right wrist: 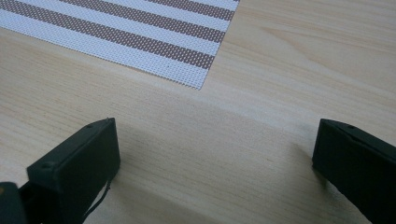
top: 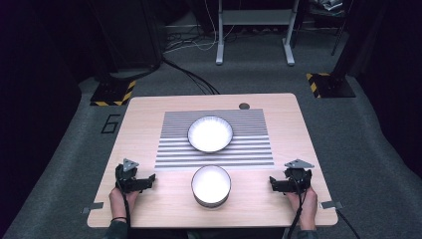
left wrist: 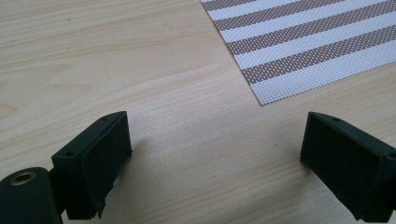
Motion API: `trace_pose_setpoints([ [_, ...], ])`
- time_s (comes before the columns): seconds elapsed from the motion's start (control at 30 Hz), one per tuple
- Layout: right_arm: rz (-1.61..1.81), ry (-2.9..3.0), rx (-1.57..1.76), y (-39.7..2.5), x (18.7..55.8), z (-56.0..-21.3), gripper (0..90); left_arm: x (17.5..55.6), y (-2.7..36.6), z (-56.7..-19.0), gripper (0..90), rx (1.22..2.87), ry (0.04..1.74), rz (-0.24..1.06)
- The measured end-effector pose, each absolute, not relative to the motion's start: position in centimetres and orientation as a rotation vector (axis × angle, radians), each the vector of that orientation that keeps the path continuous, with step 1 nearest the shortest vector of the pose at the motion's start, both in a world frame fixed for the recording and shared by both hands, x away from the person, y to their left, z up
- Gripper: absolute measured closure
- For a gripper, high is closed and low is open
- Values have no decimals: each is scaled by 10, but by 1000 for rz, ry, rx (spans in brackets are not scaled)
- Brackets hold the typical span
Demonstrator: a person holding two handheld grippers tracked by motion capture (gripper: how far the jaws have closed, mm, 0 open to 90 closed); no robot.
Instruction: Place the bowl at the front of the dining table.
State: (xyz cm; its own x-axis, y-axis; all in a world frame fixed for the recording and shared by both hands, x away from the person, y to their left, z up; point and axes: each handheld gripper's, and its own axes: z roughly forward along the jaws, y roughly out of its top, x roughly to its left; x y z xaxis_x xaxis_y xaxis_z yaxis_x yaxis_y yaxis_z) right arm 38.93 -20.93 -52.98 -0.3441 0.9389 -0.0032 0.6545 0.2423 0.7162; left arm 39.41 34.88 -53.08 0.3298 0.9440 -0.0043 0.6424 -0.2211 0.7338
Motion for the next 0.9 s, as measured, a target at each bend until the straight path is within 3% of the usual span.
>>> trace_pose_setpoints([
  [0.63,867,2090,1458,-209,389,-529,0,391,346,-530,82,1938,1443,613],
  [0.9,873,2106,1467,-207,389,-522,6,387,346,-525,27,1988,1441,613],
])
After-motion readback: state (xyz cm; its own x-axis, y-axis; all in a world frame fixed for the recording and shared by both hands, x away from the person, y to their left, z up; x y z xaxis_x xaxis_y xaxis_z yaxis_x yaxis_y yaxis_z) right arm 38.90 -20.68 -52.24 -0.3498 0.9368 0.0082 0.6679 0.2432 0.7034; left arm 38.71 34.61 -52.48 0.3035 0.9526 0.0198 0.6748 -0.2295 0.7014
